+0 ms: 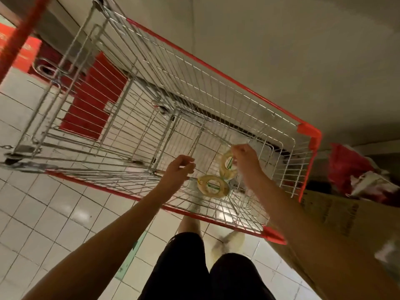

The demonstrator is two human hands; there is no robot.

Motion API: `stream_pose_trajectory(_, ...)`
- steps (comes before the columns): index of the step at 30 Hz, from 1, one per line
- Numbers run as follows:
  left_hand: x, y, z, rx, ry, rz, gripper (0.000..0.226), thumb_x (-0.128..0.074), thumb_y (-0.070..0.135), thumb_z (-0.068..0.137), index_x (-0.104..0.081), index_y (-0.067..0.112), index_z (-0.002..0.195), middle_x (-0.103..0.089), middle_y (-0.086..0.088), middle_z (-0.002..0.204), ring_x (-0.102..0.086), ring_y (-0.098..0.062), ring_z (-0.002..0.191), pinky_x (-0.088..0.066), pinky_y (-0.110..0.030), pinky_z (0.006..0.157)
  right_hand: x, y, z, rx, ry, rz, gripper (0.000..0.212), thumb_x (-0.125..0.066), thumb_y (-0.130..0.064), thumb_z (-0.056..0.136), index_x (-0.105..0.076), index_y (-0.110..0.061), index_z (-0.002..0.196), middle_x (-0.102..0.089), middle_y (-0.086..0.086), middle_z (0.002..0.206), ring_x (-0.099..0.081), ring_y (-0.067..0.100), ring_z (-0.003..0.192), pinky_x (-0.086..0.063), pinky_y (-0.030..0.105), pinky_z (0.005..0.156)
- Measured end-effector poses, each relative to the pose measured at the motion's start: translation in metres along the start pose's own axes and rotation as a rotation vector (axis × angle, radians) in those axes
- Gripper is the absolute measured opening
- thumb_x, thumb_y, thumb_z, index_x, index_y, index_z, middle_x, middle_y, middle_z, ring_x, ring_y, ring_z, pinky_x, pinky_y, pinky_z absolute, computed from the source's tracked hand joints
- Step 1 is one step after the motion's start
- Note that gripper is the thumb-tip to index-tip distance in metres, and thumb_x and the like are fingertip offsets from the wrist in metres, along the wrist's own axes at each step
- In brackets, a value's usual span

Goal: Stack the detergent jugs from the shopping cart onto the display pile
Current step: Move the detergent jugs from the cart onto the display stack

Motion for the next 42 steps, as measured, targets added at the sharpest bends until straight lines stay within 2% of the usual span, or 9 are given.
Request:
stream_pose_trajectory(9,-0.017,-0.041,0.102,0.193,-0.101,0.207,0.026,-0.066,0.015,0.103,-0.064,0.0,0.125,-0.068,-0.013,0.105,-0.064,-0.025,0.092,-0.05,-0.031,0.079,-0.024,0.016,0.137,-0.102,0.158,-0.351,0.034,-0.061,-0.024,0.101,-0.064,0.004,0.121,-0.069,0.028,0.122,-0.07,0.041,0.113,-0.058,0.047,0.089)
stream_pose_trajectory(15,-0.03,-0.075,0.153,0.274,-0.219,0.44,0.031,-0.062,0.031,0.104,-0.064,0.015,0.13,-0.072,-0.008,0.122,-0.065,-0.023,0.102,-0.051,-0.035,0.09,-0.03,0.037,0.196,-0.08,0.125,-0.71,0.036,-0.051,-0.021,0.11,-0.062,-0.014,0.143,-0.07,0.019,0.129,-0.063,0.038,0.125,-0.054,0.039,0.099)
stream_pose_trajectory(19,-0.043,-0.1,0.175,0.268,-0.248,0.362,0.03,-0.066,0.02,0.104,-0.062,0.003,0.128,-0.072,-0.02,0.123,-0.071,-0.034,0.104,-0.059,-0.047,0.095,-0.038,0.059,0.23,-0.174,0.121,-0.754,0.035,-0.051,-0.024,0.108,-0.066,0.0,0.127,-0.066,0.026,0.126,-0.062,0.043,0.122,-0.05,0.042,0.094)
stream_pose_trajectory(26,-0.059,-0.147,0.225,0.304,-0.302,0.413,0.028,-0.062,0.025,0.104,-0.064,0.009,0.128,-0.068,-0.015,0.128,-0.071,-0.029,0.104,-0.058,-0.036,0.087,-0.059,0.098,0.297,-0.193,0.092,-1.015,0.041,-0.051,-0.029,0.108,-0.059,0.0,0.135,-0.056,0.029,0.14,-0.054,0.043,0.13,-0.048,0.044,0.103)
stream_pose_trajectory(30,-0.066,-0.17,0.245,0.339,-0.295,0.345,0.023,-0.063,0.02,0.103,-0.062,0.009,0.123,-0.07,-0.018,0.126,-0.073,-0.032,0.099,-0.062,-0.047,0.088,-0.054,0.118,0.326,-0.276,0.094,-0.968,0.048,-0.061,-0.031,0.1,-0.057,0.002,0.135,-0.058,0.025,0.138,-0.057,0.043,0.128,-0.048,0.046,0.1)
stream_pose_trajectory(34,-0.075,-0.193,0.268,0.343,-0.29,0.433,0.028,-0.058,0.028,0.104,-0.064,0.012,0.126,-0.073,-0.011,0.119,-0.069,-0.03,0.107,-0.046,-0.023,0.067,-0.052,0.134,0.342,-0.337,-0.103,-1.052,0.045,-0.05,-0.034,0.108,-0.063,0.002,0.132,-0.063,0.025,0.136,-0.059,0.043,0.127,-0.048,0.047,0.101)
stream_pose_trajectory(37,-0.081,-0.206,0.281,0.357,-0.296,0.424,0.03,-0.057,0.031,0.105,-0.064,0.012,0.127,-0.073,-0.011,0.119,-0.068,-0.031,0.111,-0.044,-0.028,0.071,-0.051,0.138,0.352,-0.405,-0.216,-1.01,0.049,-0.064,-0.042,0.1,-0.069,-0.003,0.13,-0.067,0.019,0.133,-0.062,0.039,0.126,-0.05,0.047,0.105)
stream_pose_trajectory(39,-0.083,-0.212,0.287,0.365,-0.294,0.418,0.031,-0.056,0.031,0.106,-0.064,0.01,0.127,-0.072,-0.012,0.12,-0.068,-0.032,0.112,-0.046,-0.03,0.08,-0.054,0.14,0.358,-0.49,-0.333,-0.923,0.051,-0.075,-0.041,0.094,-0.07,-0.005,0.129,-0.069,0.018,0.132,-0.067,0.035,0.114,-0.055,0.043,0.093)
stream_pose_trajectory(42,-0.082,-0.217,0.292,0.363,-0.277,0.401,0.029,-0.056,0.029,0.106,-0.064,0.009,0.126,-0.073,-0.013,0.117,-0.069,-0.03,0.105,-0.045,-0.023,0.065,-0.053,0.14,0.367,-0.611,-0.399,-0.865,0.055,-0.087,-0.031,0.083,-0.069,-0.002,0.125,-0.07,0.022,0.131,-0.066,0.027,0.083,-0.057,0.038,0.075)
Point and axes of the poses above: each hand's wrist, its own z-axis towards the middle knuckle, its own x-axis out of the back of the hand, y = z × x, the point moved 1 cm from there along z, towards the middle knuckle
